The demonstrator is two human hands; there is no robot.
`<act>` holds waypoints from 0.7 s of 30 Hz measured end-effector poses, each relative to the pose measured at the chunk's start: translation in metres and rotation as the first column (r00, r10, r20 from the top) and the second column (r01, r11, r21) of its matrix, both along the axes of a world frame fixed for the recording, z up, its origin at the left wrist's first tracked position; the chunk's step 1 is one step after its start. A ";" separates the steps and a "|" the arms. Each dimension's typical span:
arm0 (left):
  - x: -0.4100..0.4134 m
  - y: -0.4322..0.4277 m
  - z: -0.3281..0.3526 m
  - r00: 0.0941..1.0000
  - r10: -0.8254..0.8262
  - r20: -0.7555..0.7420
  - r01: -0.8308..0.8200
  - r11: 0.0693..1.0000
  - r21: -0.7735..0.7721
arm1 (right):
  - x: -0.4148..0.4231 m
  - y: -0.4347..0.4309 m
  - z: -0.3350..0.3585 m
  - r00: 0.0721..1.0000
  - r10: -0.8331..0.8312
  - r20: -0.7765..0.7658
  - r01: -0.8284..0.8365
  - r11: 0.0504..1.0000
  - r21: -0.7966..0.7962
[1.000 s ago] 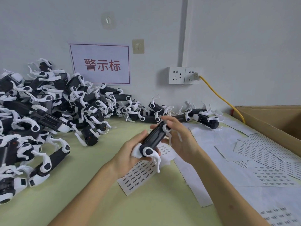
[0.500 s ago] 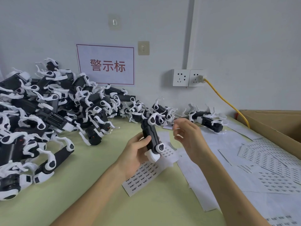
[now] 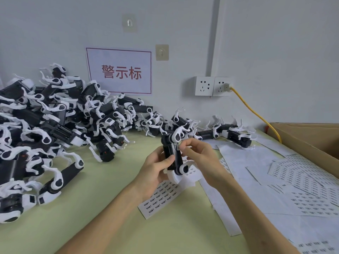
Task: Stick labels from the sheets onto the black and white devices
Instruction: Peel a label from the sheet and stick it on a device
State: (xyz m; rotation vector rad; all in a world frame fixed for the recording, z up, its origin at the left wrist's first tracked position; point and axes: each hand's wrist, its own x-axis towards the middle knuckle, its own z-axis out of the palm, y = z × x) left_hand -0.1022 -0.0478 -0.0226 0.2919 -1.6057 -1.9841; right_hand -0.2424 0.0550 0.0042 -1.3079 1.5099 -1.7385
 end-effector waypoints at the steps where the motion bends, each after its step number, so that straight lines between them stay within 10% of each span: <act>1: 0.000 0.000 0.000 1.000 0.008 0.005 -0.008 1.000 -0.009 | 0.000 0.000 0.000 1.000 -0.014 -0.013 0.014 1.000 -0.010; 21: -0.002 -0.001 -0.005 0.997 0.065 0.049 -0.061 0.995 -0.080 | 0.000 -0.004 -0.005 0.990 -0.102 -0.102 0.099 0.994 -0.039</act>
